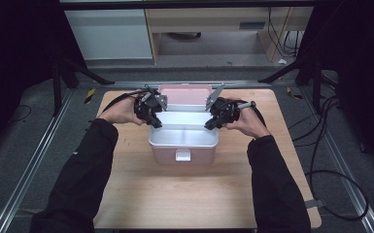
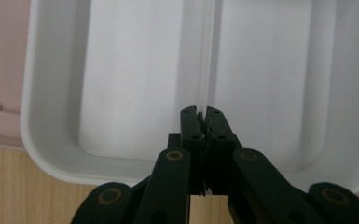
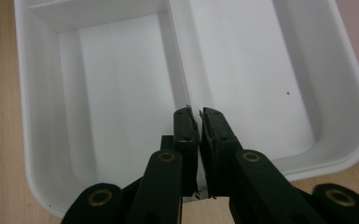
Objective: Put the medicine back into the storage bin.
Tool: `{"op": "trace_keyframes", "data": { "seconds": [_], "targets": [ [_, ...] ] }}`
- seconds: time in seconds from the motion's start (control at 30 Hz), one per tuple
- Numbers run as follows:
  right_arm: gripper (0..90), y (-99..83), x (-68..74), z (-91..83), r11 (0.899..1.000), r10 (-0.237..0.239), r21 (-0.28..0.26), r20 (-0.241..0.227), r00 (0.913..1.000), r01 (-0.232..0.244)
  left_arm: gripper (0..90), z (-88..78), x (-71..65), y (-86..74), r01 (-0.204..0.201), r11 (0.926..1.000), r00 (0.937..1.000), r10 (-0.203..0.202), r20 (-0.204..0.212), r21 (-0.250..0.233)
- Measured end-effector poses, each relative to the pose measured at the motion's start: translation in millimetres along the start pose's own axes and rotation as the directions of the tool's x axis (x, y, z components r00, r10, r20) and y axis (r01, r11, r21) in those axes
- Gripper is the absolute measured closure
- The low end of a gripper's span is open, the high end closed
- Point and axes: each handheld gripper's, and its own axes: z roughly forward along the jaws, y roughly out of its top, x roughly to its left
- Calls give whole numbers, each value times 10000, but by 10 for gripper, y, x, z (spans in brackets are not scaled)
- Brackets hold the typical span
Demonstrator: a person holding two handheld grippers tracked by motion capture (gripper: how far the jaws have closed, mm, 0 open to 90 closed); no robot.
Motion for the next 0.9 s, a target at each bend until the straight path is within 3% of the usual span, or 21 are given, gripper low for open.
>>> {"op": "trace_keyframes", "data": {
  "seconds": [0.43,0.63,0.77,0.9],
  "targets": [
    [828,-74,23,134,9997,239,-94,162,9996,-237,871,201,18,-82,310,9995,9991,-309,294,-33],
    [801,-76,50,163,9985,550,-40,395,9977,-549,847,217,-25,-87,394,9992,9992,-394,-119,16],
    [703,-68,94,92,9954,850,-502,741,9936,-814,719,128,-81,-132,827,9959,9958,-841,-371,-375],
    [594,-65,124,-40,9860,1284,-1210,1090,9857,-1150,581,-48,-118,-159,1408,9843,9856,-1496,-792,-1067]
  ]
}}
